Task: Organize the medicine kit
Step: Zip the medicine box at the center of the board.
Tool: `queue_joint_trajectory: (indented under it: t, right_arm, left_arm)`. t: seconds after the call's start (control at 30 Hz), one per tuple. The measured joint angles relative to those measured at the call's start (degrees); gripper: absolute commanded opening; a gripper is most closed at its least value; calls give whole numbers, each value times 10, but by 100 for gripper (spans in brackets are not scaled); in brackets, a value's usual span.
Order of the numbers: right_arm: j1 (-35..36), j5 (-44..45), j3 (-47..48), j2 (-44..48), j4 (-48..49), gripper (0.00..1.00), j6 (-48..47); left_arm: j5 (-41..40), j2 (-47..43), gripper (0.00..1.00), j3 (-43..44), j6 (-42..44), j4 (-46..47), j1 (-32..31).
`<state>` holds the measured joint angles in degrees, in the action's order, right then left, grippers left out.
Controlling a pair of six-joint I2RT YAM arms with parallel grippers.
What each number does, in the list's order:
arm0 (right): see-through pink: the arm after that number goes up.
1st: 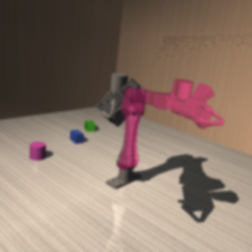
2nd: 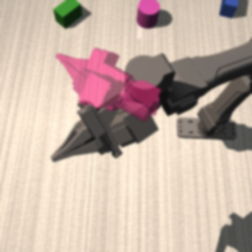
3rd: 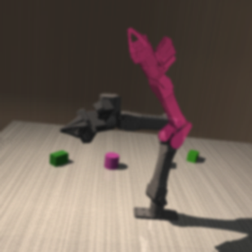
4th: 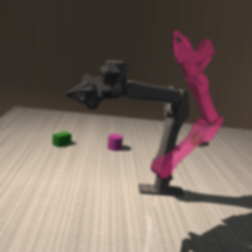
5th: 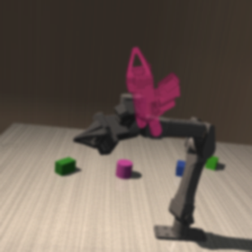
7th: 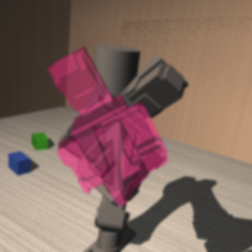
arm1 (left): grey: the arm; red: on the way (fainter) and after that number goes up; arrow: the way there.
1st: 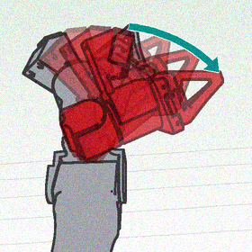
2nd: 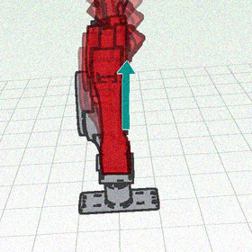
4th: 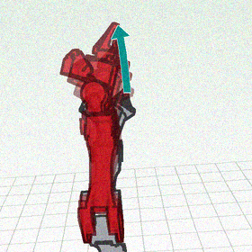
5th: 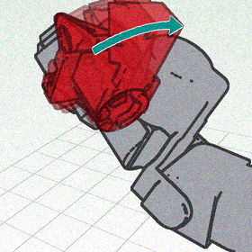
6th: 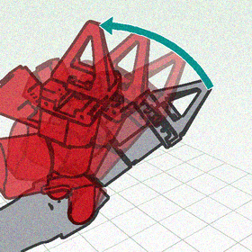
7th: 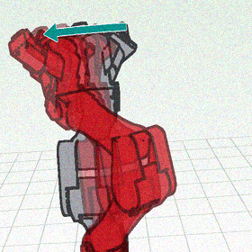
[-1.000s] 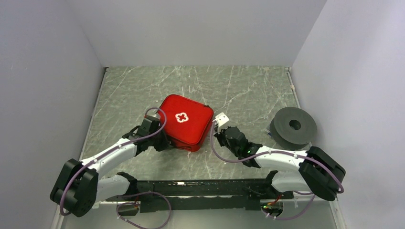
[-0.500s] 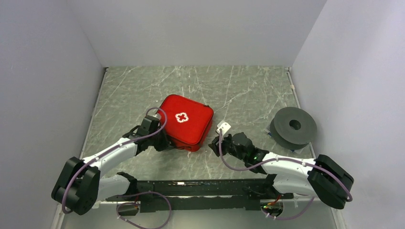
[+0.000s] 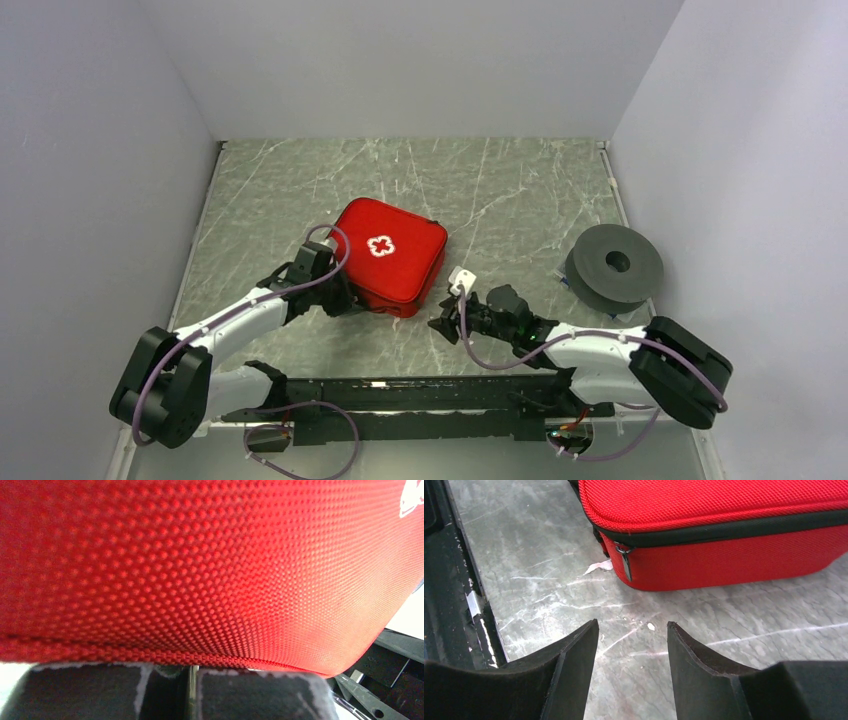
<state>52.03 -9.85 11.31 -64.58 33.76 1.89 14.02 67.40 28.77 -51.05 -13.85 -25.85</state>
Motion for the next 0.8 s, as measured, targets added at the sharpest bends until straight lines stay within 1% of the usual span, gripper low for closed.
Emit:
queue_joint_trajectory:
  t: [0.37, 0.5, 0.73, 0.8]
  right_arm:
    - [20, 2, 43, -99, 93, 55, -7]
    - [25, 10, 58, -127, 120, 53, -7]
    - [30, 39, 64, -160, 144, 44, -6]
    - [32, 47, 64, -168, 149, 39, -5]
  left_arm:
    - [12, 0, 0, 0, 9, 1, 8]
    - [16, 0, 0, 0, 10, 1, 10]
    - [20, 3, 0, 0, 17, 7, 15]
    - [22, 4, 0, 0, 19, 8, 17]
